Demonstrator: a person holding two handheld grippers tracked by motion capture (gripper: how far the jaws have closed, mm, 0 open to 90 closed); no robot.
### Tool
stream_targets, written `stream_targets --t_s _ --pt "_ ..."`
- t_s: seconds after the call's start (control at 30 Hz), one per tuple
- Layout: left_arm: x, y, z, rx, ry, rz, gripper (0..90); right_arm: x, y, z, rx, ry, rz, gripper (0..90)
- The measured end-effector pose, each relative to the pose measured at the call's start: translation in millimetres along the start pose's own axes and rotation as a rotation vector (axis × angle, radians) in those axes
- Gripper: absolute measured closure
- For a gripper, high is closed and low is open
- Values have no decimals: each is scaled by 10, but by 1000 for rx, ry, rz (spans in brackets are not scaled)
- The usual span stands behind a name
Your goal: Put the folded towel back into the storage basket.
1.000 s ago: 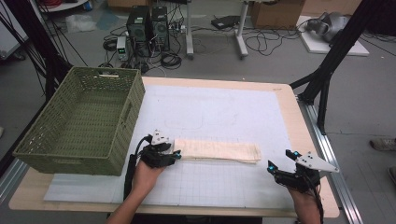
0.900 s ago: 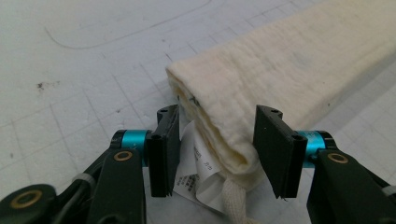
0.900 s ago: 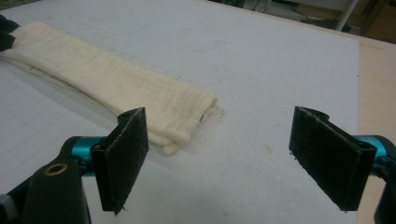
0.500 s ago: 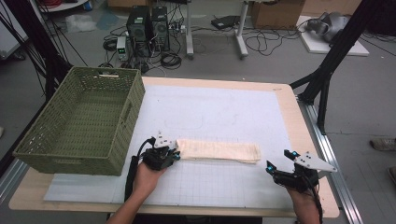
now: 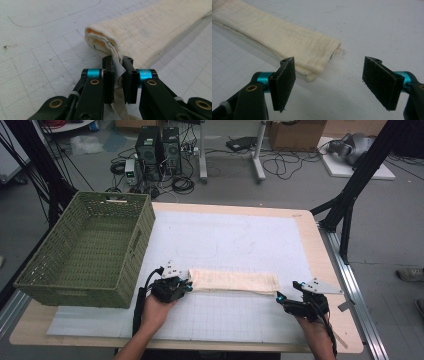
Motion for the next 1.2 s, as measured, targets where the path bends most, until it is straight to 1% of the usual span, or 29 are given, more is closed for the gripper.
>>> stream_targets --t_s 0.07,0.23,0.3,0.33,0.43,0.47,0.5,0.53,0.57,0.6,0.67,0.7,0.8,0.9,0.97,1.0,1.03,1.13,1.2 --pt "-2 -2 -2 -1 -1 1 807 -6 36 16 12 10 6 319" --pt "1 -18 1 -2 -3 -8 807 4 157 71 38 -6 26 424" --pt "-1 -19 0 -3 -3 -10 807 -18 223 86 42 -15 54 462" --pt "-1 -19 0 -3 -1 -11 807 -36 254 95 42 -12 70 473" --pt "-3 -20 7 -1 0 -11 808 -94 321 120 58 -17 110 511" --pt "-9 -20 13 1 3 -6 807 -109 335 132 67 -27 129 543" --pt "-9 -20 13 1 3 -6 808 -108 340 143 68 -44 134 564" --pt "-19 -13 11 3 6 -1 808 -108 340 155 74 -43 136 590" --pt "-19 -13 11 3 6 -1 808 -108 340 155 74 -43 136 590" --pt "-29 -8 10 7 13 5 808 -108 340 155 81 -39 139 618" --pt "-32 -7 10 9 12 3 808 -107 340 153 88 -36 139 651" --pt "-31 -6 8 10 12 0 808 -106 341 160 91 -29 141 687" --pt "-36 -3 9 12 14 2 808 -97 356 172 110 -37 142 788" --pt "-35 -1 13 12 15 -2 809 -94 359 177 120 -27 145 817" --pt "-32 -4 14 13 17 -3 809 -92 356 175 121 -30 145 822" --pt "-23 -13 15 14 13 -11 809 -92 354 180 120 -30 146 824" --pt "-14 -23 19 13 14 -15 810 -88 352 179 122 -37 144 824" --pt "8 -46 24 8 12 -28 811 -80 342 169 122 -33 137 824" --pt "32 -67 26 2 13 -41 811 -59 324 152 125 -23 121 825"
Point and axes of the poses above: each handheld gripper's, and its own axes: y roughly forward along the jaws, x roughly out of its top, z roughly to its left, the point moved 6 cm from there along y, roughly forward along the jaws, and after that the axes turned 8 degrees about -z, right-handed, at the moved point
